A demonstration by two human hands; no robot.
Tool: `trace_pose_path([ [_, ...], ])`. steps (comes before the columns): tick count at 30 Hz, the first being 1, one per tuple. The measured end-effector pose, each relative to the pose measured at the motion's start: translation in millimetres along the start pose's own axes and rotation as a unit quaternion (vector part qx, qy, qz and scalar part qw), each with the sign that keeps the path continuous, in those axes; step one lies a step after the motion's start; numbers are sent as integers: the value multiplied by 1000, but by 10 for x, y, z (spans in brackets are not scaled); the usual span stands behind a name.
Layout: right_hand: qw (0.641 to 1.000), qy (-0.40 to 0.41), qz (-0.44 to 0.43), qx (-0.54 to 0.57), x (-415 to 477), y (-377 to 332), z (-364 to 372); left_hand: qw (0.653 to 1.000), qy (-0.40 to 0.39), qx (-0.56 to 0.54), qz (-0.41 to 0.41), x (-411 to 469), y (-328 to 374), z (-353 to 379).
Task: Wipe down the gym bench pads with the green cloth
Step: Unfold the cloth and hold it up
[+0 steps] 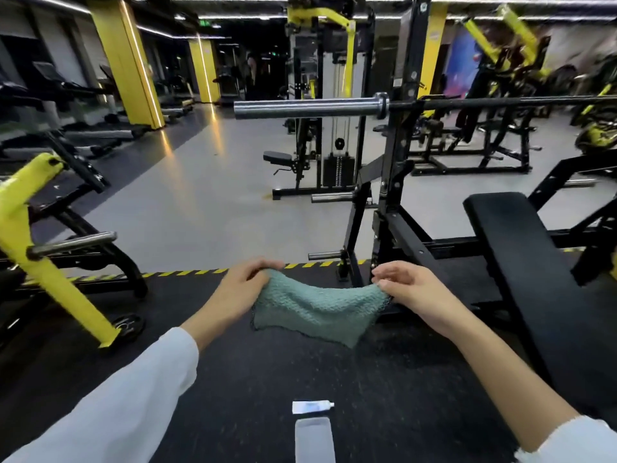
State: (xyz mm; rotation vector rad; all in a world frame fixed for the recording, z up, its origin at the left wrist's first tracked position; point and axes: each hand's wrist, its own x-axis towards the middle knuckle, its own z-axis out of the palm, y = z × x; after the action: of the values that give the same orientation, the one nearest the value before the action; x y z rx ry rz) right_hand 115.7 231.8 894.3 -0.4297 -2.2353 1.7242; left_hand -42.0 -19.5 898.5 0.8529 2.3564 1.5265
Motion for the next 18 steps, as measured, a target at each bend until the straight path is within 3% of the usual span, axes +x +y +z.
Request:
trace_pose_path([
  [5, 996, -17, 73, -51, -106, -124, -65, 1000, -15, 1, 16, 116, -66, -4],
  [8, 996, -54, 57, -48, -172, -247, -150, 998, 6, 55, 14, 170, -79, 31],
  [11, 994, -99, 16, -33, -244, -386, -234, 996, 52, 51, -45, 268, -91, 101],
  [18, 975, -207, -73, -9, -306, -660, -314, 972, 80, -188, -116, 453, 320, 356],
])
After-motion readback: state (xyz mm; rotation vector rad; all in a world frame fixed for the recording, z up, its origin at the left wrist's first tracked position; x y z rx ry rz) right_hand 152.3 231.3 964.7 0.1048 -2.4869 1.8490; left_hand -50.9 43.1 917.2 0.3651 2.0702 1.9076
